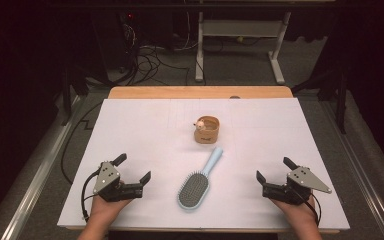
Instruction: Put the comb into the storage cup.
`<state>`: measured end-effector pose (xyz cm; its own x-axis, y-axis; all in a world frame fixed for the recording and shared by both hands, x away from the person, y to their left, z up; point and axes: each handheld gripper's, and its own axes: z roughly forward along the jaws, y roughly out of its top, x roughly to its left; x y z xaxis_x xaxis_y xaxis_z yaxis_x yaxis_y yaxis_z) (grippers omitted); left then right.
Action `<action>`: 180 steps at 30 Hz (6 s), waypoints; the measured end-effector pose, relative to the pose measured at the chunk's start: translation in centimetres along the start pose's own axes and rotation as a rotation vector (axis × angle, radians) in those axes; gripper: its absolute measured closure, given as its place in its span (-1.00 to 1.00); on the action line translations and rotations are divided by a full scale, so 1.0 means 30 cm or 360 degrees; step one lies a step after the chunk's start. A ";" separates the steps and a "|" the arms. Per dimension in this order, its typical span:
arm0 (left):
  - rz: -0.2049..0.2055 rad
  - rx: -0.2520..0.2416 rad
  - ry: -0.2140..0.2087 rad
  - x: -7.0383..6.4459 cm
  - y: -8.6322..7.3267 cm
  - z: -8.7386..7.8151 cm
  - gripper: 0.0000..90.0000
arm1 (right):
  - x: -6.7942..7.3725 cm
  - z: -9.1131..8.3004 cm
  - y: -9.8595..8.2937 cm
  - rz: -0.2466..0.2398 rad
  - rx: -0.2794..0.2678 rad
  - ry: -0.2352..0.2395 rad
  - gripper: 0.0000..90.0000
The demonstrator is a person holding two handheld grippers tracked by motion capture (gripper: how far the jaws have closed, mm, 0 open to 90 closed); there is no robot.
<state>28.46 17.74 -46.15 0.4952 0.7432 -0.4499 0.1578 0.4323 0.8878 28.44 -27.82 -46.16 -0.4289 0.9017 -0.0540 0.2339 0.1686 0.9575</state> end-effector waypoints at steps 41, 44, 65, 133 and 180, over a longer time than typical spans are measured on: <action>-0.0039 -0.0003 -0.0017 0.017 -0.008 0.006 -0.91 | 0.172 0.074 0.047 -0.0009 0.0189 0.0444 0.65; -0.0047 0.0009 -0.0015 0.016 -0.001 0.002 -0.91 | 0.255 0.094 0.070 -0.0046 0.0192 0.0549 0.96; -0.0046 -0.0067 -0.0045 0.012 0.002 -0.005 -0.96 | 0.667 0.199 0.144 -0.0274 0.0346 0.0861 1.00; -0.0046 -0.0027 -0.0108 -0.012 -0.011 -0.008 -0.88 | 0.412 -0.023 0.072 -0.0345 0.0584 0.0627 1.00; -0.0066 0.0032 -0.0012 0.002 -0.006 0.007 -0.99 | 0.310 -0.009 0.047 -0.0397 0.0650 0.0393 1.00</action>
<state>28.64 17.59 -46.31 0.4940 0.7210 -0.4859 0.1957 0.4523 0.8701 24.54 -19.30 -45.22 -0.6957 0.7024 -0.1507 0.3977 0.5513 0.7334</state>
